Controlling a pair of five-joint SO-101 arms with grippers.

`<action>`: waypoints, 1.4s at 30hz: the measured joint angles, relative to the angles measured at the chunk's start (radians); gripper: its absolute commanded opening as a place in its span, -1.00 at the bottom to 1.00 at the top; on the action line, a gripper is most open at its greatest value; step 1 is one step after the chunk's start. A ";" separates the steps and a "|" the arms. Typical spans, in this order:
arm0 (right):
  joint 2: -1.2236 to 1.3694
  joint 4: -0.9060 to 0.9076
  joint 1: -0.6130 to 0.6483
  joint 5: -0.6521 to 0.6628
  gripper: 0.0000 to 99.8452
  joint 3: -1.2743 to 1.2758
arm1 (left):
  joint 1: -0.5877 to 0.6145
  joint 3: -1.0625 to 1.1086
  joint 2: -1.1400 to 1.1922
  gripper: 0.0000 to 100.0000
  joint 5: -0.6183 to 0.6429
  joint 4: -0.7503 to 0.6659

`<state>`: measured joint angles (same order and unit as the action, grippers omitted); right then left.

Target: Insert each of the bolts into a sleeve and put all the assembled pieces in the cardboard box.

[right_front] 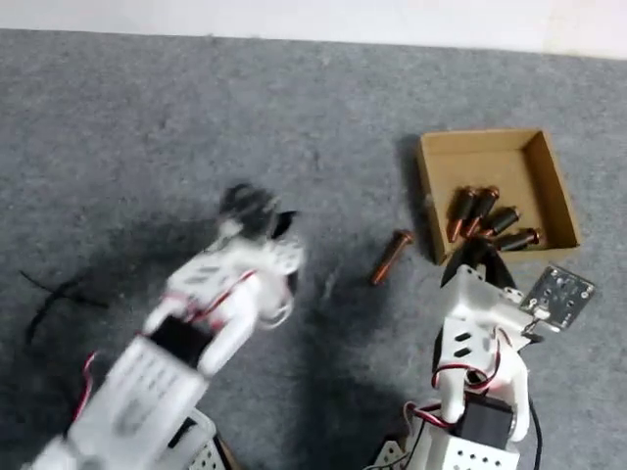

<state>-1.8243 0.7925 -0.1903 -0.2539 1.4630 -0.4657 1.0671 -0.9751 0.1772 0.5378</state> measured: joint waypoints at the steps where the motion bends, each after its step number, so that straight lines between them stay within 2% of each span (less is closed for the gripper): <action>1: 0.000 0.000 -0.014 0.000 -0.99 0.008 | -0.020 -0.051 0.098 -0.98 0.000 -0.002; 5: 0.000 0.000 -0.058 0.000 -0.99 0.052 | -0.121 -0.232 0.423 -0.98 0.000 -0.006; 10: 0.000 -0.041 -0.120 0.000 -0.99 0.092 | -0.215 -0.420 0.703 -0.96 0.000 -0.006; 15: 0.000 -0.055 -0.140 -0.026 -0.99 0.092 | -0.235 -0.552 0.918 -0.66 0.000 -0.006; 17: 0.000 -0.055 -0.140 -0.028 -0.99 0.092 | -0.230 -0.592 0.984 -0.61 0.000 -0.006; 22: 0.000 -0.077 -0.140 -0.028 -0.99 0.092 | -0.232 -0.680 1.115 -0.69 -0.002 -0.006; 33: 0.000 -0.091 -0.140 -0.028 -0.99 0.104 | -0.232 -0.887 1.425 -0.69 0.002 -0.006; 42: 0.000 -0.091 -0.140 -0.028 -0.99 0.110 | -0.233 -1.043 1.544 -0.70 0.000 0.034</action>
<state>-1.8243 0.7020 -0.3299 -0.2816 1.5735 -0.6989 0.0238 0.5685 0.1772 0.5715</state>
